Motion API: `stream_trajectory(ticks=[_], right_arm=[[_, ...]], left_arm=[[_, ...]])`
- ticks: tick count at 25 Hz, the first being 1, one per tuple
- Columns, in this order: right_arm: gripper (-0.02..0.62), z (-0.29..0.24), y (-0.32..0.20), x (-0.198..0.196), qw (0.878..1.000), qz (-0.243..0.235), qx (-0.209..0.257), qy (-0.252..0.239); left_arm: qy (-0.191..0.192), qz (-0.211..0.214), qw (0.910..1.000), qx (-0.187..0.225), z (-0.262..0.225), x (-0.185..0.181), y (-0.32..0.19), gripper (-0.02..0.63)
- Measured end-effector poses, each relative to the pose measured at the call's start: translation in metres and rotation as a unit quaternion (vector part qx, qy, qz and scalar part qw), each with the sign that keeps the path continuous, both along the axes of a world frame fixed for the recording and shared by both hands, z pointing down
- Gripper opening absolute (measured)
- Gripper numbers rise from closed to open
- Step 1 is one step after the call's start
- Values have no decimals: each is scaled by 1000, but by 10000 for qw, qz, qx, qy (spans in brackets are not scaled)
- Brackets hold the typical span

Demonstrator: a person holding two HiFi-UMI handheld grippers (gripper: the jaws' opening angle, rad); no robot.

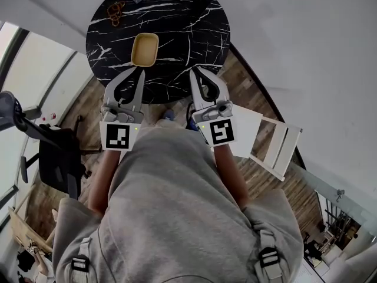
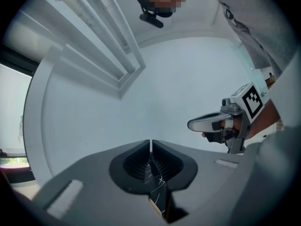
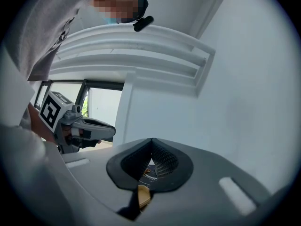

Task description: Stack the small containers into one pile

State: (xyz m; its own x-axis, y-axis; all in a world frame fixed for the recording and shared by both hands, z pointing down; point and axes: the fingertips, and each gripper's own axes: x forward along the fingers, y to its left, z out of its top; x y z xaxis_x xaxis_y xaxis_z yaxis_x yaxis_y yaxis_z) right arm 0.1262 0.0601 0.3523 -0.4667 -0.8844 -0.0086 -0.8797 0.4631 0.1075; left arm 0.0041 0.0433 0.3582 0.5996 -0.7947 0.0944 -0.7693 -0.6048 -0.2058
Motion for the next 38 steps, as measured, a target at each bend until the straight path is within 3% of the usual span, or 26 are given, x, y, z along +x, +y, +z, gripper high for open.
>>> stream_trajectory(ticks=[27,31,38], right_arm=[[9,7,-15,6,9993,-52,-253,267],[9,11,-17,7,9990,-60,-332,282],[9,14,-19,6,9989,-90,-373,260]], left_arm=[[63,70,9977,-678,38,12,-26,9],[111,132,9987,-487,39,13,-29,9],[-24,196,9982,-572,47,16,-32,9]])
